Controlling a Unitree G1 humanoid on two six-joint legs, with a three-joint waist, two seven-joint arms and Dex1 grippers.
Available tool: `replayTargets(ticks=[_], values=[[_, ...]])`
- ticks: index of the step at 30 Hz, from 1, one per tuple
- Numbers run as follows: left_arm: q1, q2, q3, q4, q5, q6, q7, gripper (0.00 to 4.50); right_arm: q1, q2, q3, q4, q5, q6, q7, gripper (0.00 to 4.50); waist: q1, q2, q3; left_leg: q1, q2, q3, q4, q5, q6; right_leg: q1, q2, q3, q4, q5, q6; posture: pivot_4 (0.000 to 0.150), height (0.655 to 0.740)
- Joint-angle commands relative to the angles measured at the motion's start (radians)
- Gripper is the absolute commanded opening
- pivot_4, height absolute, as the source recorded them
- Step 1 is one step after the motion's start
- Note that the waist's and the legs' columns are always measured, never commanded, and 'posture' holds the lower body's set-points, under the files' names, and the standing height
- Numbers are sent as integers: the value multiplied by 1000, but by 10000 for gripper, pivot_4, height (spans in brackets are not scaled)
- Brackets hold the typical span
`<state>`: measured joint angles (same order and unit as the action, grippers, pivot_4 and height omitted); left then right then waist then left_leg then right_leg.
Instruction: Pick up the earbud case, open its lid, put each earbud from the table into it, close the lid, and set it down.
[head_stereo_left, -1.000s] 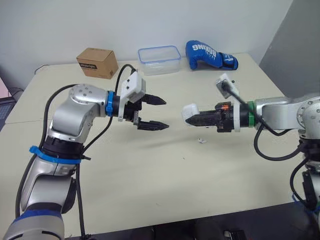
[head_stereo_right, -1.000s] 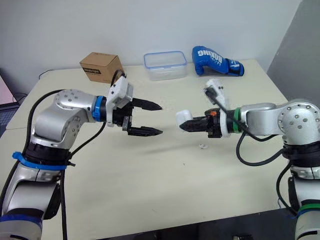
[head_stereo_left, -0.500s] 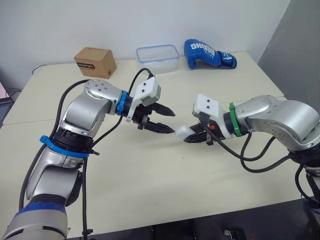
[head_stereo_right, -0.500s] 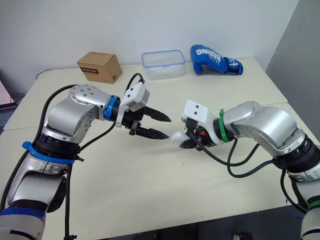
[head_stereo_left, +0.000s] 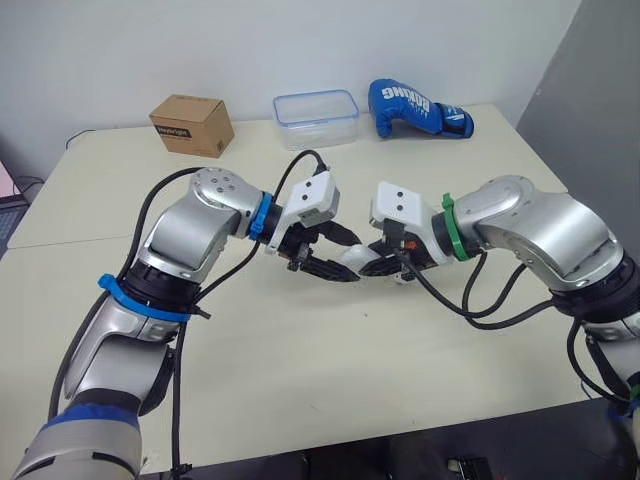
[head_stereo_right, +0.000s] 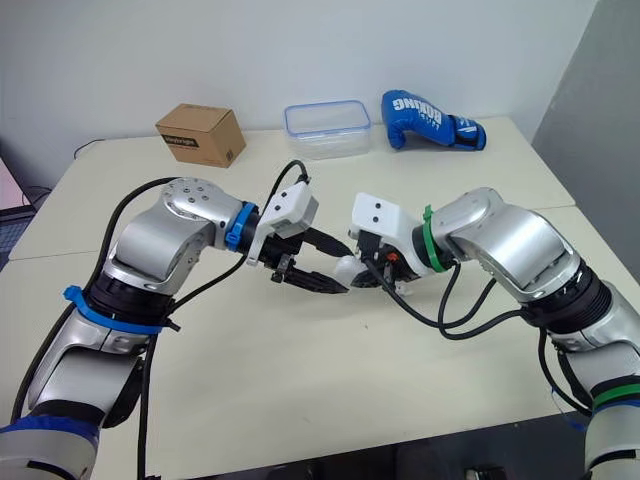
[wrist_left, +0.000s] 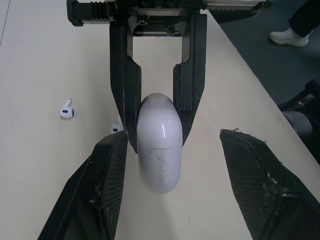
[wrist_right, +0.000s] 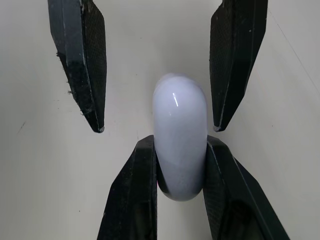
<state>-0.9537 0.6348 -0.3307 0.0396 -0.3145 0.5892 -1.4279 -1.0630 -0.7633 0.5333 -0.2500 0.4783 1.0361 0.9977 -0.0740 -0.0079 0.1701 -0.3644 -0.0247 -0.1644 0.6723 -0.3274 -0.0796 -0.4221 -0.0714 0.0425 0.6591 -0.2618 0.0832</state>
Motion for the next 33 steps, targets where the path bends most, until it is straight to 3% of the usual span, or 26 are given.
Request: replayTargets(ticks=[1,31,33], values=[[-3,3,1,-17,9,-13,0,30149,-29,10,-27,-8,-26,4,16,7947,0,0,0,0,0,0,0,0,0,0,0,0,0,0,0,1500,7400],[-34,-21,12,65,57,-67,18,30149,-23,30,-37,-29,-79,52,34,7947,0,0,0,0,0,0,4,0,0,0,0,0,3,0,0,1500,7400],[-36,-31,16,70,54,-72,24,26426,-24,33,-38,-29,-78,56,32,7947,0,0,0,0,0,0,4,0,0,0,0,0,3,0,0,1500,7400]])
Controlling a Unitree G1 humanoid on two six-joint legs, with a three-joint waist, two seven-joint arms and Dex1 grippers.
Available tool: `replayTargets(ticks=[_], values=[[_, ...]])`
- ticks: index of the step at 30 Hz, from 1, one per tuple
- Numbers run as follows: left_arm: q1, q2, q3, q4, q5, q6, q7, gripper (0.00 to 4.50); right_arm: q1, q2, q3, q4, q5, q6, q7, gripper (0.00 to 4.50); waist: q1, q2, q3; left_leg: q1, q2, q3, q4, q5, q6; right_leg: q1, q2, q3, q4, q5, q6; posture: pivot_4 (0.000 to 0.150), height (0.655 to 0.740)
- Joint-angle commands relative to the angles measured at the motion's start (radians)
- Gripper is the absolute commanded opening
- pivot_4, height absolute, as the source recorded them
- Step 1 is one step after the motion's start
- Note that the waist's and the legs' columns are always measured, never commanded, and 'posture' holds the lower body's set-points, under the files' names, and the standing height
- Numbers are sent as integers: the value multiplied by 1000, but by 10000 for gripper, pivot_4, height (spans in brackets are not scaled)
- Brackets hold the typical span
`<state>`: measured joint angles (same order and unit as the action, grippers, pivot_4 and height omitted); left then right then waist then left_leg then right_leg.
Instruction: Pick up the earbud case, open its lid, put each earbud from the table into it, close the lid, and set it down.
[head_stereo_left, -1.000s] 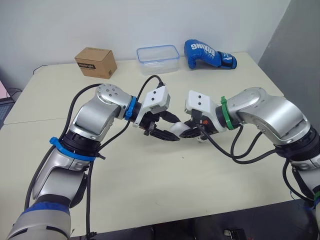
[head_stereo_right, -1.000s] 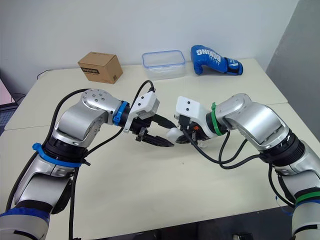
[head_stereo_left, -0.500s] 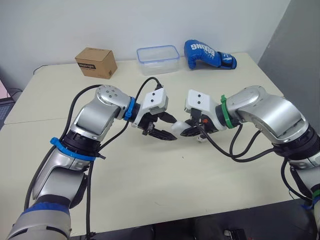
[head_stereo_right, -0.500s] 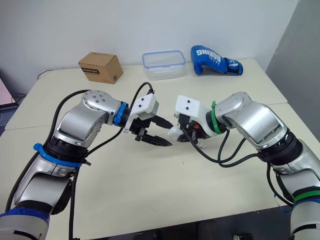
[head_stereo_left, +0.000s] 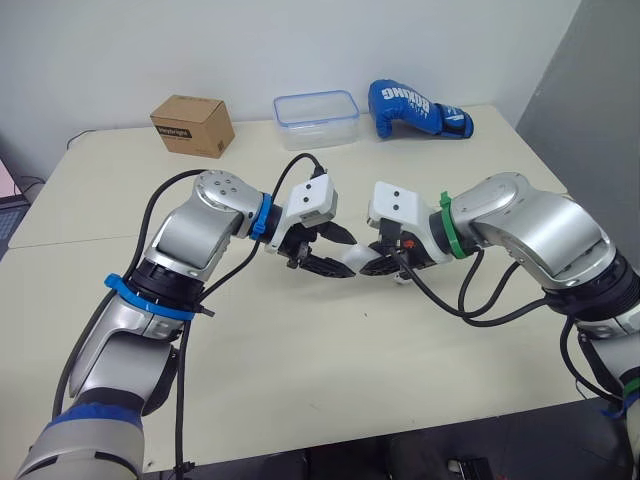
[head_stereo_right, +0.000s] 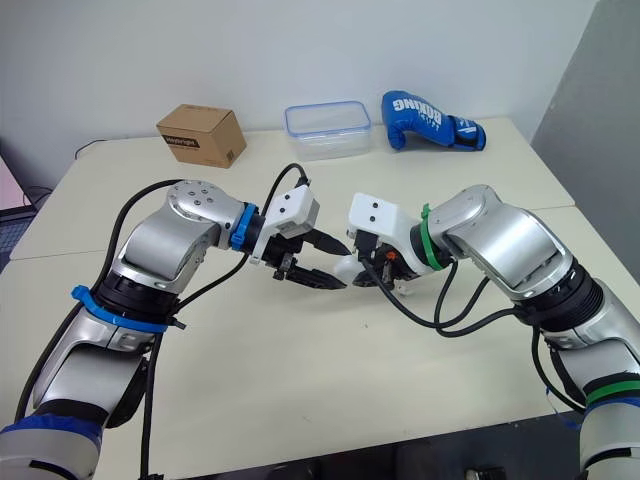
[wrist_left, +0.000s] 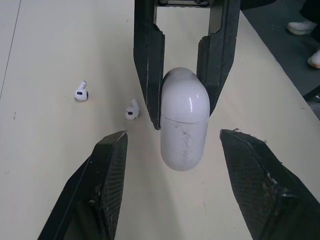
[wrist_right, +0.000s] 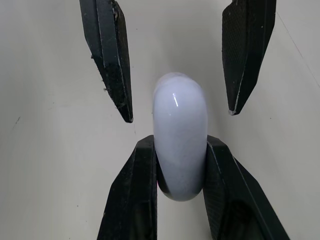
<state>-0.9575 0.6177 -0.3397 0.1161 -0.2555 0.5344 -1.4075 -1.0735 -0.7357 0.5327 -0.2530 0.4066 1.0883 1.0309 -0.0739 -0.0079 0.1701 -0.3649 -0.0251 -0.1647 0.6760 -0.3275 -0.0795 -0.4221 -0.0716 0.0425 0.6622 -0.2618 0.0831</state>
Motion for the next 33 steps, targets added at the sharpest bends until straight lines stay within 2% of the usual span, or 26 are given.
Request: replayTargets(ticks=[1,6,19,25,30,33], values=[[-33,-19,26,-4,-5,-19,6,24628,-14,6,-38,-25,-7,5,-2,7947,0,0,0,0,0,0,0,0,0,0,0,0,0,0,0,1500,7400],[-35,-28,30,-8,-17,2,-3,7844,-14,12,-42,-22,-7,14,-10,7947,0,0,0,0,0,0,0,0,0,0,0,0,0,0,0,1500,7400],[-37,-20,29,-3,8,-1,7,7626,-19,23,-49,-6,-8,16,-10,7947,0,0,0,0,0,0,0,0,0,0,0,0,0,0,0,1500,7400],[-9,-21,77,-7,-10,-28,43,7626,11,29,-109,-4,17,3,-17,28941,0,0,0,0,0,0,0,0,0,0,0,0,0,0,0,1500,7400],[93,-25,222,-19,-107,-33,101,7626,154,71,-342,-9,127,5,-52,28941,1,0,0,0,0,0,1,0,0,0,-1,0,1,0,0,1500,7400],[173,-15,274,-64,-150,-35,110,7626,232,88,-431,-35,180,0,-64,28941,1,0,0,0,0,0,1,0,0,0,-1,0,1,0,0,1500,7400]])
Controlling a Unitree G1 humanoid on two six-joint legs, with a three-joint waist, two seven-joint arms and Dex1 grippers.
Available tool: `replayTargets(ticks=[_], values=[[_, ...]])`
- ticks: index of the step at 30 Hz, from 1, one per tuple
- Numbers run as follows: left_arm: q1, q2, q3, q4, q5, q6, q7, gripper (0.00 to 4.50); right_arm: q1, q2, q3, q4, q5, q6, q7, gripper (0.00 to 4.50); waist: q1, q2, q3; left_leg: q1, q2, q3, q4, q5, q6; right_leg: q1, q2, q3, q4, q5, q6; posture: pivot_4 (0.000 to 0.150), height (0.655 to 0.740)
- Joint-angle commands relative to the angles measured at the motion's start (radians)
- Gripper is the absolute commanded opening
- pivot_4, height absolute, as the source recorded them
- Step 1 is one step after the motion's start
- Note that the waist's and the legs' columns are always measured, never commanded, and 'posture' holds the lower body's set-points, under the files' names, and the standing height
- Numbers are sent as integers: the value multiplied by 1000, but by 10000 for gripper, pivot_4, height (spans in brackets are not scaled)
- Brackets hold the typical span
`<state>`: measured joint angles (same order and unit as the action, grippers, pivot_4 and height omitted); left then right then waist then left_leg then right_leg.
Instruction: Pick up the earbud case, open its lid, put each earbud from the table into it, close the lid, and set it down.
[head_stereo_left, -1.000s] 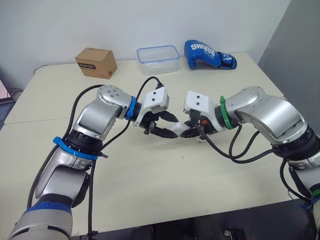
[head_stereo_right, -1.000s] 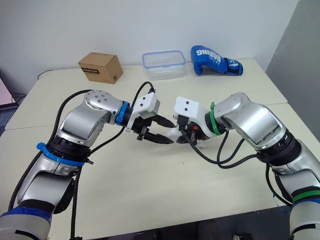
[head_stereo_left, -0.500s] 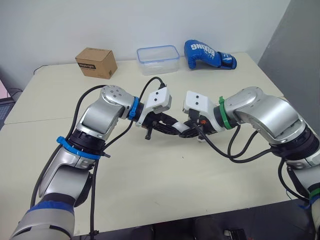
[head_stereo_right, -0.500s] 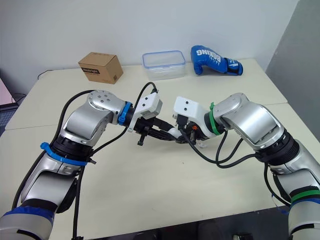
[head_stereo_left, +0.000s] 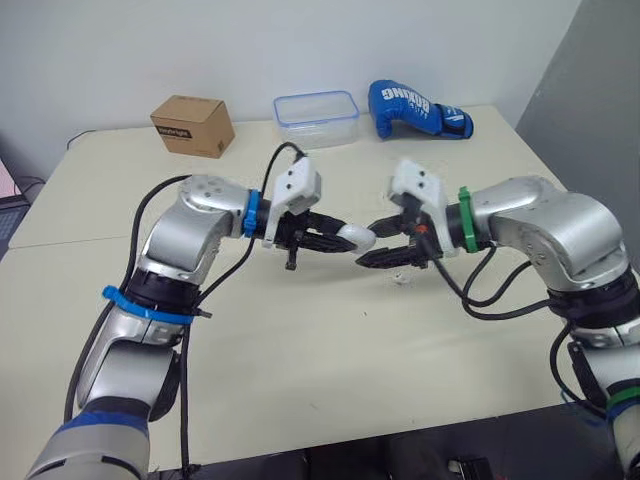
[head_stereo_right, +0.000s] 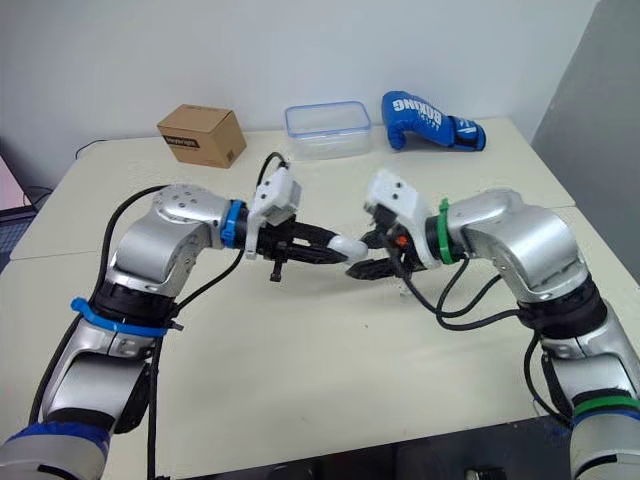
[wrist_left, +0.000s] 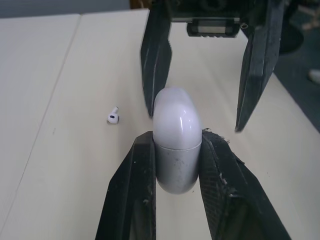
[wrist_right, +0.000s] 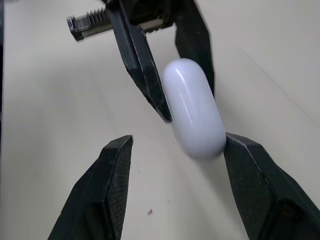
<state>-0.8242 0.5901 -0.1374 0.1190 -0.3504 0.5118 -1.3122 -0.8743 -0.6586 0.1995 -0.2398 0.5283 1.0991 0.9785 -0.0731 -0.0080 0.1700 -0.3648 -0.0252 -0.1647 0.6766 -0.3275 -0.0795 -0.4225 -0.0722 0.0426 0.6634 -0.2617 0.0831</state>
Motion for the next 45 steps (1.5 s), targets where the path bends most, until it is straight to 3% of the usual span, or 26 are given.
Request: replayTargets(ticks=[1,16,45], values=[[69,13,93,-83,-73,-7,22,7626,56,20,-123,-59,75,-19,-17,28941,0,0,0,0,0,0,0,0,0,0,0,0,0,0,0,1500,7400],[239,-48,207,-228,-217,-17,151,7626,122,135,-242,-51,201,-39,-129,28941,15,0,0,0,0,1,0,0,0,1,0,0,0,0,0,1500,7400],[277,-53,184,-310,-286,13,201,7626,30,163,-161,57,161,-74,-159,28941,15,0,0,1,0,1,0,0,0,1,0,1,0,0,0,1500,7400]])
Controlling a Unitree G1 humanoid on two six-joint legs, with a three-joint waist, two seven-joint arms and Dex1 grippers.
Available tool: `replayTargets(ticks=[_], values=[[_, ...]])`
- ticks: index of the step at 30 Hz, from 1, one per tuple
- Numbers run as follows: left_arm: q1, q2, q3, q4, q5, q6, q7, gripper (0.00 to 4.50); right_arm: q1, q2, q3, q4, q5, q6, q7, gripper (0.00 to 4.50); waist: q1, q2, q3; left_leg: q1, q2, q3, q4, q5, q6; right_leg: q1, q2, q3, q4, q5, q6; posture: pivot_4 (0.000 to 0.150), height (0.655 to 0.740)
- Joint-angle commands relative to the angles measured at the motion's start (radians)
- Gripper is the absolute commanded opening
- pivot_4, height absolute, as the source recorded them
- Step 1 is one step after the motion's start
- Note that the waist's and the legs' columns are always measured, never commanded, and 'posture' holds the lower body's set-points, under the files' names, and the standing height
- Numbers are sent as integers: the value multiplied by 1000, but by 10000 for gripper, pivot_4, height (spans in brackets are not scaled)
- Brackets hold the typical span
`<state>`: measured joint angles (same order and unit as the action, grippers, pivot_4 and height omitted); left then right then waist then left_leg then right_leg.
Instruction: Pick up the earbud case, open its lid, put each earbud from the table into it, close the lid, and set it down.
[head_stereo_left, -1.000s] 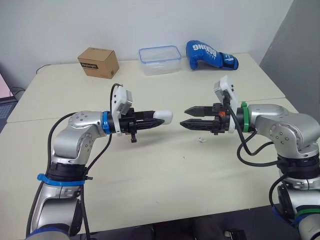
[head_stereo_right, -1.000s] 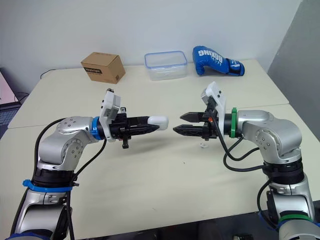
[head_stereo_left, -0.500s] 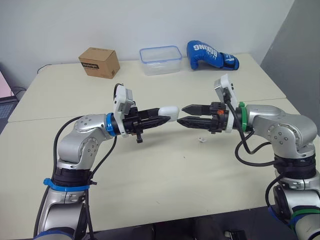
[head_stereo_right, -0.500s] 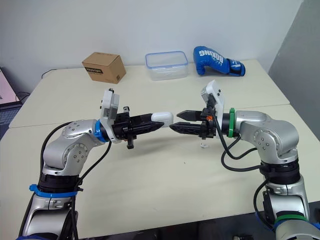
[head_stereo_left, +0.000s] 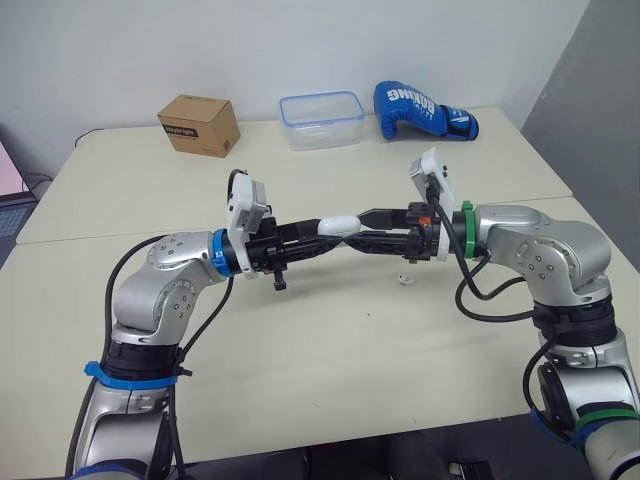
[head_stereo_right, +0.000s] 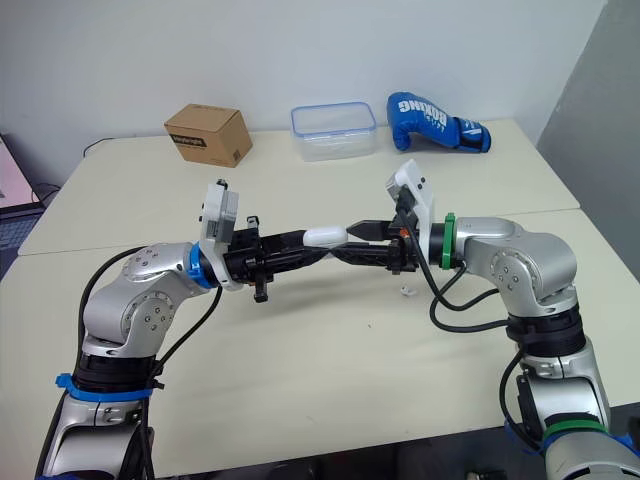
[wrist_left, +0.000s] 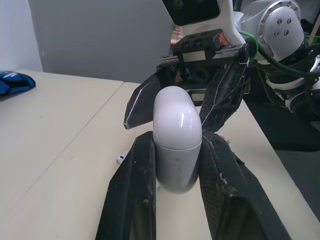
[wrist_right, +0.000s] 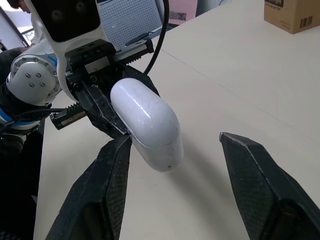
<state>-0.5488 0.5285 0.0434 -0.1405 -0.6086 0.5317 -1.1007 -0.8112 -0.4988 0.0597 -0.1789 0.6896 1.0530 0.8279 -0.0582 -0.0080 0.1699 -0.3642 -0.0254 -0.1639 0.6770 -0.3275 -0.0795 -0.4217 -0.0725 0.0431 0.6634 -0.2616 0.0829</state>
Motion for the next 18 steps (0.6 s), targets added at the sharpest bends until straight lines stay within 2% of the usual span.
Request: replayTargets(ticks=[1,18], values=[[2,8,3,-51,-28,-7,-11,7626,-36,4,-21,1,-3,-30,-9,28941,0,0,0,0,0,0,0,0,0,0,0,0,0,0,0,1500,7400],[27,0,-5,-64,-34,-12,-2,7626,-92,15,-25,55,-2,-49,0,28941,0,0,0,0,0,0,0,0,0,0,0,0,0,0,0,1500,7400]])
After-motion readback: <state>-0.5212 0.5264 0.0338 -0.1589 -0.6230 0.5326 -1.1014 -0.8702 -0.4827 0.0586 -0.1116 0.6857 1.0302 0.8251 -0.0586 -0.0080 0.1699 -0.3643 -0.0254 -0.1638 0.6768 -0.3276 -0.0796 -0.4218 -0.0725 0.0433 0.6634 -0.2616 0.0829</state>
